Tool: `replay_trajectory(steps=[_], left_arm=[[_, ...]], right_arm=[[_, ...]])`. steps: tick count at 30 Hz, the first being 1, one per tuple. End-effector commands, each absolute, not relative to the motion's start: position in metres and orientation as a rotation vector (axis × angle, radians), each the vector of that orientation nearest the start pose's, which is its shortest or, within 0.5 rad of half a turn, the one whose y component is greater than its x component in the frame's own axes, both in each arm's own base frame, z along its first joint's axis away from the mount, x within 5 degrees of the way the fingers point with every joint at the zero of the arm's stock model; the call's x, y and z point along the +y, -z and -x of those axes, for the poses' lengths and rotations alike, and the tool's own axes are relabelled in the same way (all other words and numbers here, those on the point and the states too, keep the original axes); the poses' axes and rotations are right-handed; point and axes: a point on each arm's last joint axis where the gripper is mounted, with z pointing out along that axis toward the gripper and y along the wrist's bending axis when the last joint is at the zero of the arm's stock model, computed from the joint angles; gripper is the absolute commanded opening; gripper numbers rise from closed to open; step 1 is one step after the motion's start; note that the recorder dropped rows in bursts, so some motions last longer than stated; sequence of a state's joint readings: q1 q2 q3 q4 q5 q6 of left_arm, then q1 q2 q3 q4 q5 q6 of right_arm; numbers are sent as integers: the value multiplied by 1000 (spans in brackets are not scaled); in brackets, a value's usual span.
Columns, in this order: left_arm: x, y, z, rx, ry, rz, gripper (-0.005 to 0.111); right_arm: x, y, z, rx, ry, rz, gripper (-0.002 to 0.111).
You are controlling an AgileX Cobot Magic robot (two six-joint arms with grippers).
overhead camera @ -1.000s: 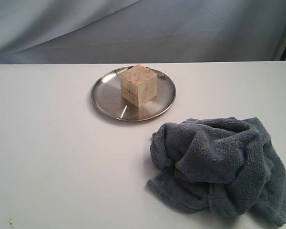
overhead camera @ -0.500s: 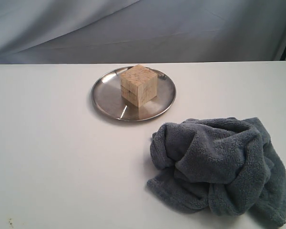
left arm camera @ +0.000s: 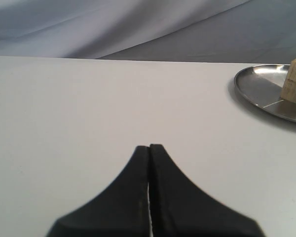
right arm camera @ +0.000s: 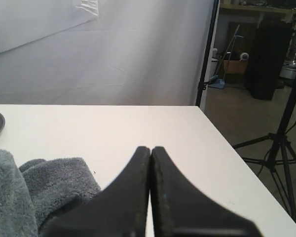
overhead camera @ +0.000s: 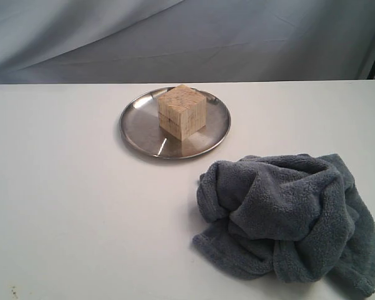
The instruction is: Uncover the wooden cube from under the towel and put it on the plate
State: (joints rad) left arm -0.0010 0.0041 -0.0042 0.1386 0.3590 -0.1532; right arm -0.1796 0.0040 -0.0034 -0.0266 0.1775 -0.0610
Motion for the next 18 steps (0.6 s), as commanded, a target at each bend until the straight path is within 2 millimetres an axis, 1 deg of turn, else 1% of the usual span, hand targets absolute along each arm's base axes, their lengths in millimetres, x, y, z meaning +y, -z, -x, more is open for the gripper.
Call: replay_trajectory(steps=[1, 9, 18], left_arm=[[4, -182, -53, 1824, -21, 51, 0], [4, -182, -53, 1824, -21, 51, 0], [4, -182, -53, 1824, -21, 51, 0]], right_arm=[[-10, -192, -55, 1717, 217, -71, 0], [-11, -181, -52, 1852, 249, -48, 0], [-10, -181, -52, 1852, 237, -25, 0]])
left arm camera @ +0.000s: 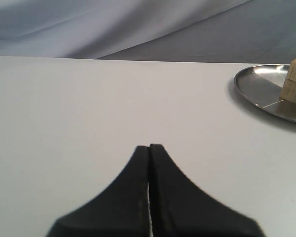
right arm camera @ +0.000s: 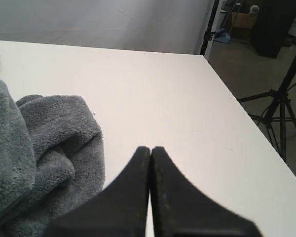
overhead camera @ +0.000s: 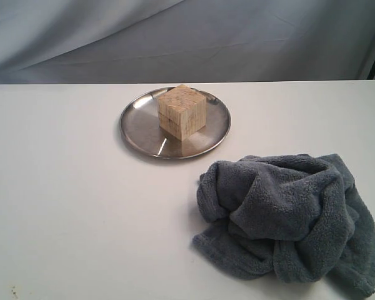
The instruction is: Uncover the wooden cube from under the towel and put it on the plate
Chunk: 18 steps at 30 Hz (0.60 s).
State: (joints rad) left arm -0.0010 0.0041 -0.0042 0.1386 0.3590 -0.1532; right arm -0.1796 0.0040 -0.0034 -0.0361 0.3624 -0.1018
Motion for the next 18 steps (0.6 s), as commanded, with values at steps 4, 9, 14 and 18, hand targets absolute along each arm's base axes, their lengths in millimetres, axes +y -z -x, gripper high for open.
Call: replay_trajectory(steps=[4, 9, 14, 18], left_arm=[[4, -182, -53, 1824, -21, 51, 0], [4, -182, -53, 1824, -21, 51, 0], [4, -182, -53, 1824, -21, 51, 0], [4, -182, -53, 1824, -21, 51, 0]], right_arm=[[-6, -181, -53, 1849, 181, 50, 0], [-6, -180, -53, 1850, 178, 68, 0], [-5, -181, -53, 1848, 174, 65, 0], [-5, -181, -53, 1846, 166, 60, 0]])
